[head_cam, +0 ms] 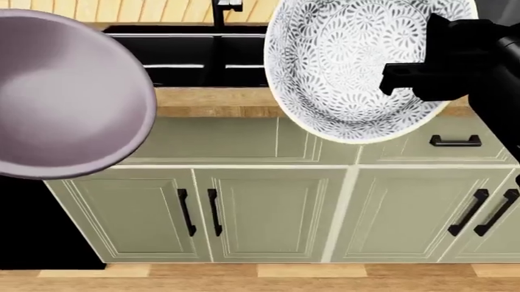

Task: Stack the bowls in the sink.

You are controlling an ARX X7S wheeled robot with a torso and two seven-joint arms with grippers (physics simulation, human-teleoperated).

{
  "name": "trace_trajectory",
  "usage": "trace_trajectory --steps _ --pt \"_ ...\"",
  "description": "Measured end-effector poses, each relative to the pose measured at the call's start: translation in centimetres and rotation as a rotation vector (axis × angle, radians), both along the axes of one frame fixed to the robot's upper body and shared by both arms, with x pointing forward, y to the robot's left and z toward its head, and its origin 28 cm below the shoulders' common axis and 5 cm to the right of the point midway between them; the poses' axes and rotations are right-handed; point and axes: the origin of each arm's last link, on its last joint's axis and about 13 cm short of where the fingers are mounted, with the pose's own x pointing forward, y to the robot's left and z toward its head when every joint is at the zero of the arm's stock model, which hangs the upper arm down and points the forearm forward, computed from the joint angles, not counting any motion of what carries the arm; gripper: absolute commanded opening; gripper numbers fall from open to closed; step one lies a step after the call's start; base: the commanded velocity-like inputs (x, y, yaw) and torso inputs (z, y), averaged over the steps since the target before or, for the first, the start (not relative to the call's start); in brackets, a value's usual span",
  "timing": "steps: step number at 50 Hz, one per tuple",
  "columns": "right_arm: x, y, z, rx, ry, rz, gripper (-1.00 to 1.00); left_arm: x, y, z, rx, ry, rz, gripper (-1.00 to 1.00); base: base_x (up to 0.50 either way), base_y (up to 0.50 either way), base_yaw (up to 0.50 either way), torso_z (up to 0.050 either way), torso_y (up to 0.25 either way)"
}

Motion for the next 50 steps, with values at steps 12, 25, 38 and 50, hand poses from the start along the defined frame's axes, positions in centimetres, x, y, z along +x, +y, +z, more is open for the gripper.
trace_trajectory --steps 12,25,38,50 --pt "-0.1 -0.3 0.1 0.008 -0.003 -0.029 -1.0 0.3 0.4 -0.2 -0.018 0.003 0.037 -1.0 0.4 0.34 0.0 0.001 0.003" --pt "-0.5 -1.0 0.6 0.027 -0.012 -0.08 -1.0 0.3 0.6 0.3 -0.024 -0.002 0.086 -1.0 0.03 0.01 0.0 0.0 0.003" --pt "-0.9 -1.8 1.0 0.037 -0.015 -0.143 -1.0 0.0 0.7 1.3 -0.015 -0.043 0.094 -1.0 0.48 -0.1 0.0 0.0 0.002" --pt "-0.9 -1.8 1.1 0.022 -0.009 -0.15 -1.0 -0.1 0.6 1.4 -0.013 -0.042 0.09 -1.0 0.39 -0.06 0.0 0.001 0.005"
